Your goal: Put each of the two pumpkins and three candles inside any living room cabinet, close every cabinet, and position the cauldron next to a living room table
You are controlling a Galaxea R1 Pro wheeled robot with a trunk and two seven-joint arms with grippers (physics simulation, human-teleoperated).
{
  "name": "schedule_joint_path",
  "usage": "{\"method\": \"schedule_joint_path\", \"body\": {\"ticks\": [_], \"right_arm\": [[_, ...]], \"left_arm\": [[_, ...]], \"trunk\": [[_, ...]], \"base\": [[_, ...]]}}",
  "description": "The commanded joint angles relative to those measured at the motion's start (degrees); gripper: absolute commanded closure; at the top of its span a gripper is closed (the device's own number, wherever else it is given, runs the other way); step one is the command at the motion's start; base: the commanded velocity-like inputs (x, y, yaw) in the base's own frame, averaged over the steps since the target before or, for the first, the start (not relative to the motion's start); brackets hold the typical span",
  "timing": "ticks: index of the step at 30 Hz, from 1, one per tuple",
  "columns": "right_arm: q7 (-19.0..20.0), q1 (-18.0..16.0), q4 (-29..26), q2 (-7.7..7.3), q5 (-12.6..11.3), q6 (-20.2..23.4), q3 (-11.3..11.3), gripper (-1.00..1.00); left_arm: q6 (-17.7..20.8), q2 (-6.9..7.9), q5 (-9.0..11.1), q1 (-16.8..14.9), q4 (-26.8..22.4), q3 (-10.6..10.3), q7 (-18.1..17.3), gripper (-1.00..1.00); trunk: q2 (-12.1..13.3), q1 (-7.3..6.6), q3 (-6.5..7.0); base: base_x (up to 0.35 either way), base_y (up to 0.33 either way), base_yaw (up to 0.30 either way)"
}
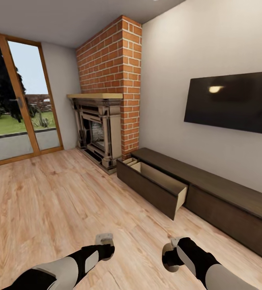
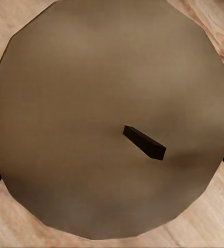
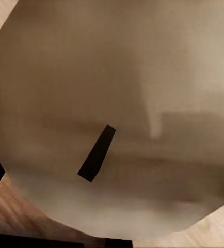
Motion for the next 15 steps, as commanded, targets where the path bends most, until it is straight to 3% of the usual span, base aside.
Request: {"method": "schedule_joint_path", "body": {"ticks": [1,15], "right_arm": [[-0.2,0.0,-0.1,-0.07,-0.4,0.2,0.4,1.00],[-0.2,0.0,-0.1,-0.07,-0.4,0.3,0.5,1.00]], "left_arm": [[0.1,-0.03,0.5,-0.1,0.0,-0.5,0.1,1.00],[0.1,0.05,0.6,-0.1,0.0,-0.5,0.1,1.00]], "trunk": [[0.0,0.03,-0.01],[0.0,0.03,0.07]], "base": [[0.306,0.165,0.000],[0.299,0.203,0.000]]}}
